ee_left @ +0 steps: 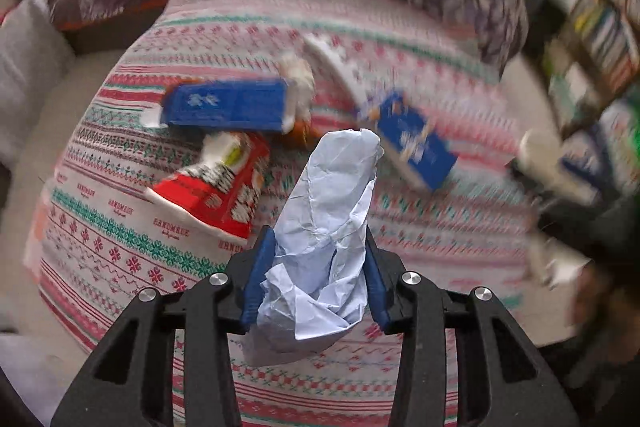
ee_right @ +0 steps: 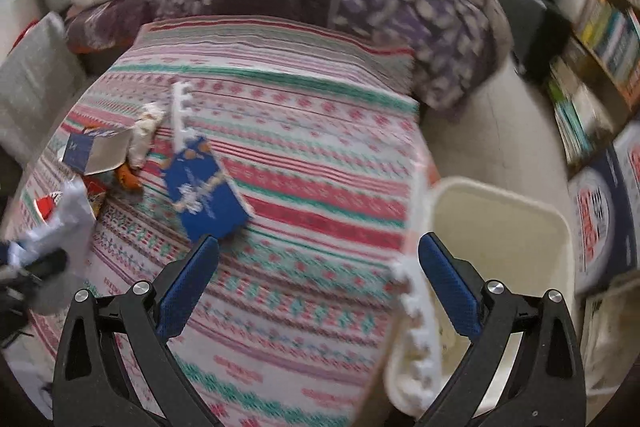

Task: Collect trash
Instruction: 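Grasp the blue biscuit box with the right gripper while left holds bag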

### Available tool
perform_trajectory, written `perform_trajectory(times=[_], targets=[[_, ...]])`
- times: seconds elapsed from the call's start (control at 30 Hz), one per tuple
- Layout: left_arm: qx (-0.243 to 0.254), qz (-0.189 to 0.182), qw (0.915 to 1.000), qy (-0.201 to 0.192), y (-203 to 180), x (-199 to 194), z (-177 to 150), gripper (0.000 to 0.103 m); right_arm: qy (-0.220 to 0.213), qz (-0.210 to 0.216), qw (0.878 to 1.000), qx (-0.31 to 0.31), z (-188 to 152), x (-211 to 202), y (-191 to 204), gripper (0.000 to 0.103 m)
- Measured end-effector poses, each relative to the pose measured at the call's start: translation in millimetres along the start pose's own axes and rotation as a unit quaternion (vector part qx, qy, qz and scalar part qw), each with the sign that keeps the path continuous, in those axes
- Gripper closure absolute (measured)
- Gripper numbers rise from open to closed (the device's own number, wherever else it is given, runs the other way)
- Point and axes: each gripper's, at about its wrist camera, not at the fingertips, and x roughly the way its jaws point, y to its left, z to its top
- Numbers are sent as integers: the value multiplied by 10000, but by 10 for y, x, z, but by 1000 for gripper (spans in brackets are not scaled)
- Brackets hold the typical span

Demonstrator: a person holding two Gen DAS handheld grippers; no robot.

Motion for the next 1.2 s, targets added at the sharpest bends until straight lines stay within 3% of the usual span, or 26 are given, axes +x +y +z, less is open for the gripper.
perform_trajectory(times=[0.2, 0.4, 0.7, 0.87, 0.93, 0.97, 1.2], targets=[[-676, -454, 9956, -464, 182, -309, 112, 61, -56, 56, 9990, -450, 85, 167, 439, 7], [-879, -503, 9939, -447, 311, -323, 72, 61, 144, 11, 9979, -636, 150, 436, 710, 7], [-1051, -571, 9920, -402, 491, -287, 47, 60, 481, 197, 9984, -241, 229, 753, 803, 7], [-1127, -556, 9912, -412, 524, -283, 40, 60, 623, 329, 9972, -241, 205, 796, 857, 21], [-1159, -546, 9908, -436, 529, -293, 38, 60, 642, 327, 9968, -342, 188, 782, 889, 41], [-1172, -535, 9906, -453, 529, -297, 38, 60, 641, 346, 9965, -398, 185, 764, 905, 45], [-1243, -482, 9895, -567, 515, -331, 58, 60, 454, 635, 9961, -405, 195, 512, 959, 48]])
